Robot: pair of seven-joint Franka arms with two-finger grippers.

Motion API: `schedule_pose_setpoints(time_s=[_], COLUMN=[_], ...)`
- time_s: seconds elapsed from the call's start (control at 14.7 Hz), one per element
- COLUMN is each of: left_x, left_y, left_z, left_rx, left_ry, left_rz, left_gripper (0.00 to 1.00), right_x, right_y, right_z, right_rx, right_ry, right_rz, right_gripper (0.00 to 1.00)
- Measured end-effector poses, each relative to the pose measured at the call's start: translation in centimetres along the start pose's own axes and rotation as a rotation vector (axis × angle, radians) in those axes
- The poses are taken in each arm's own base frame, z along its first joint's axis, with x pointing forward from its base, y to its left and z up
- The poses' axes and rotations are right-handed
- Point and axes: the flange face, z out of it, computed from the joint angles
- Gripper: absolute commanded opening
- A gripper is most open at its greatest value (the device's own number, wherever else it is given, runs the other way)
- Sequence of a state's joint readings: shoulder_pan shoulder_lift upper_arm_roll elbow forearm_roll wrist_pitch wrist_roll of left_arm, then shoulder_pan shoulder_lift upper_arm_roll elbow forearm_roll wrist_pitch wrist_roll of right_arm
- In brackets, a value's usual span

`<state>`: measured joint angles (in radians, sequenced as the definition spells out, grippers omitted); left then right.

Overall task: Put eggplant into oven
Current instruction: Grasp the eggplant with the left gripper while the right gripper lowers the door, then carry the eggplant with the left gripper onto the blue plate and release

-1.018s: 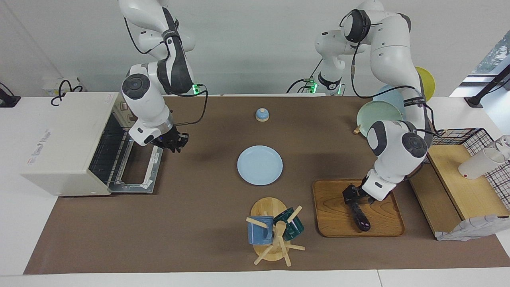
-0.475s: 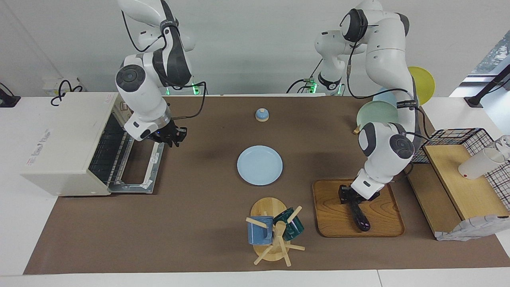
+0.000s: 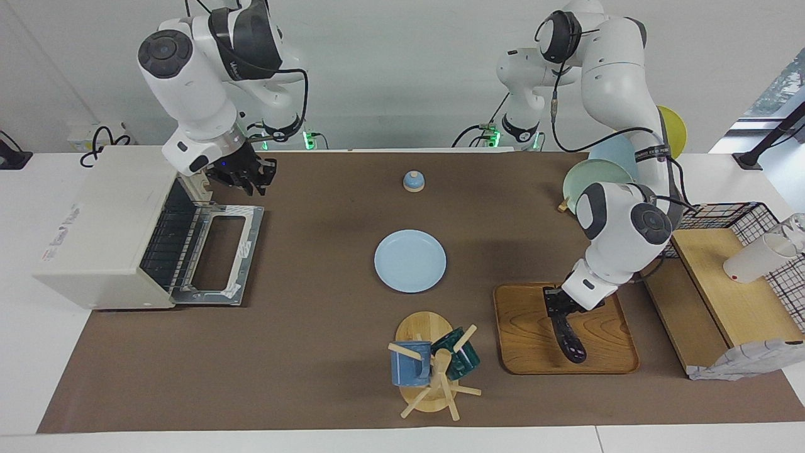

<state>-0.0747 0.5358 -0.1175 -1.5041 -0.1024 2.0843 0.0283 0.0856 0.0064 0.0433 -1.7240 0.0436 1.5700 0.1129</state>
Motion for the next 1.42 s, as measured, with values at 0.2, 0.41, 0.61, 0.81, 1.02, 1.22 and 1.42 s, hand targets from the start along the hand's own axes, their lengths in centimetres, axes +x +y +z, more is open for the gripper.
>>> schedule_pose_setpoints(time_s=[0.2,0.41,0.61,0.81,1.02,1.22,1.42], left_x=[-1.9,-5.5,-9.7,-13.2,-15.7,-16.4,-16.6], left_y=[4.8,13.9,22.8,28.5,31.8,32.1,32.0], left_z=[-4.7,-5.7,-2.7,0.7,4.4,7.5,7.8], left_rx=[-0.025,-0.017,-0.02,-0.033,-0.035,-0.032,-0.03], left_ry=[-0.033,-0.063,-0.041,-0.017,-0.021,-0.024,-0.027], left_rz=[-0.037,-0.083,-0.097,-0.092,-0.075,-0.071,-0.071], left_gripper=[0.0,0.0,0.0,0.0,0.0,0.0,0.99], right_x=[0.0,-0.5,-1.1,-1.0,-1.0,-1.1,-1.1], right_y=[0.5,1.9,1.7,2.8,3.5,3.4,3.4], right_z=[-0.2,-1.5,-2.0,-2.0,-2.0,-2.0,-2.0], right_rx=[0.002,0.007,0.007,0.009,0.011,0.011,0.01], right_ry=[0.003,0.026,0.032,0.027,0.023,0.023,0.025], right_rz=[0.009,0.032,0.027,0.04,0.049,0.04,-0.004], right_gripper=[0.86,1.0,1.0,1.0,1.0,1.0,1.0])
